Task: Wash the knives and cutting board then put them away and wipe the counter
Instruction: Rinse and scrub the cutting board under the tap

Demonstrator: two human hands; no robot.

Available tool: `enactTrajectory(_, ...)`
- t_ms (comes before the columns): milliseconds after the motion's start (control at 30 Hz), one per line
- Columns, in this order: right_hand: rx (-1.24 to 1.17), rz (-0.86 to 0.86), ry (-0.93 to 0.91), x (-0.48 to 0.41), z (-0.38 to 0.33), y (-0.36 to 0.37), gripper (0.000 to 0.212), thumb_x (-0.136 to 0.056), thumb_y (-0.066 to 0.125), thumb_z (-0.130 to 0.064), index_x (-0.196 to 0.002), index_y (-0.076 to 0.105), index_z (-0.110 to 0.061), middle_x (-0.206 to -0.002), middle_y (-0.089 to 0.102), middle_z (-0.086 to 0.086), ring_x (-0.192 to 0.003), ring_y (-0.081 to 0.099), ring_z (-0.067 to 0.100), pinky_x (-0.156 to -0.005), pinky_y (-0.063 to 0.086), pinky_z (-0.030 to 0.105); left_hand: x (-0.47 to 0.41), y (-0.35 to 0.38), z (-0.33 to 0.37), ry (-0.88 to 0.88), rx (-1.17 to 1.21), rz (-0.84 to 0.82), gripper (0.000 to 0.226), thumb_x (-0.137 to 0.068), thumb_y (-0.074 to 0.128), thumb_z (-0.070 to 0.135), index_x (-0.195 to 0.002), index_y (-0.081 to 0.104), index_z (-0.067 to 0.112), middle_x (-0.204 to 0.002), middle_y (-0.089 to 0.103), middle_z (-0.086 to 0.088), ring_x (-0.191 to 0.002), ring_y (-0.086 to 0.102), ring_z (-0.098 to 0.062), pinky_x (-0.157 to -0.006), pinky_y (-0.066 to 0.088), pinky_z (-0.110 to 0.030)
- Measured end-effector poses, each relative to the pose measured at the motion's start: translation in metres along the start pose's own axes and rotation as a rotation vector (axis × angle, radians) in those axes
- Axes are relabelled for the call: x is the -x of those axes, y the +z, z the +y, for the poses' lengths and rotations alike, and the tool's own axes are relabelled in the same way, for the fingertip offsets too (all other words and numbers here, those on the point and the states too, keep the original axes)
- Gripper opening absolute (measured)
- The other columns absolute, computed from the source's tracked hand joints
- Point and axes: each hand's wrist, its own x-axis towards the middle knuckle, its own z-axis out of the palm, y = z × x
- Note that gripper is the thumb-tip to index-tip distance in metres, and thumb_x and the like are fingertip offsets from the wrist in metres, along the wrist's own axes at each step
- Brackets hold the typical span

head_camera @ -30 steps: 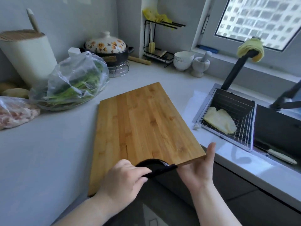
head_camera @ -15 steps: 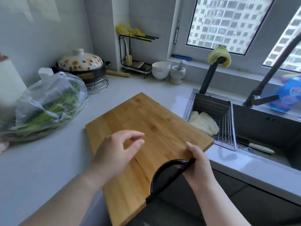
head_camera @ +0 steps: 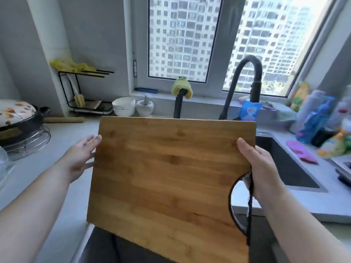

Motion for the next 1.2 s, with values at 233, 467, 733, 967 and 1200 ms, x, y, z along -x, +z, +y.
enactTrajectory(233,0.109,0.048,-0.241,-0.054,-0.058,-0.089,0.038,-0.039,0.077,-0.049,-0.065,0.076,-0.022,-0.062,0.072,-0.003,-0.054,0.068,0.008,-0.05,0.054,0.019,-0.033,0.109,0.035,0.121,0.004,-0.115,0.044,-0.094,0.048,0.019,-0.136,0.038,0.016,-0.117,0.053,-0.01,-0.084,0.057,-0.021,-0.075,0.046,-0.032)
enactTrajectory(467,0.252,0.181,-0.281,-0.108,-0.114,-0.206,0.024,-0.04,0.068,-0.044,-0.056,0.074,-0.026,-0.053,0.069,-0.009,-0.045,0.063,0.004,-0.046,0.052,0.016,-0.072,0.272,0.068,0.197,0.054,-0.175,0.045,-0.094,0.048,0.014,-0.136,0.034,0.015,-0.115,0.049,-0.01,-0.085,0.056,-0.022,-0.071,0.046,-0.035)
enactTrajectory(733,0.409,0.309,-0.235,-0.146,-0.153,-0.316,0.028,-0.048,0.074,-0.045,-0.068,0.076,-0.026,-0.068,0.074,-0.002,-0.061,0.07,0.013,-0.066,0.058,0.037,-0.089,0.429,0.047,0.171,0.011,-0.263,0.042,-0.093,0.05,0.013,-0.133,0.039,0.005,-0.114,0.052,-0.013,-0.099,0.055,-0.028,-0.072,0.05,-0.031)
enactTrajectory(967,0.545,0.321,-0.172,-0.176,-0.166,-0.346,0.025,-0.053,0.071,-0.04,-0.069,0.076,-0.022,-0.08,0.075,0.003,-0.077,0.072,0.023,-0.078,0.058,0.04,-0.111,0.503,0.031,0.048,-0.069,-0.452,0.046,-0.091,0.053,0.02,-0.134,0.041,0.012,-0.125,0.053,-0.013,-0.109,0.054,-0.029,-0.092,0.046,-0.041)
enactTrajectory(1200,0.672,0.334,-0.169,-0.22,-0.172,-0.344,0.009,-0.076,0.07,-0.022,-0.073,0.072,-0.014,-0.074,0.075,-0.002,-0.063,0.07,0.011,-0.063,0.058,0.023,-0.144,0.524,0.01,0.147,-0.39,-0.437,0.036,-0.091,0.054,0.018,-0.127,0.053,0.011,-0.12,0.06,-0.011,-0.106,0.055,-0.023,-0.087,0.038,-0.028)
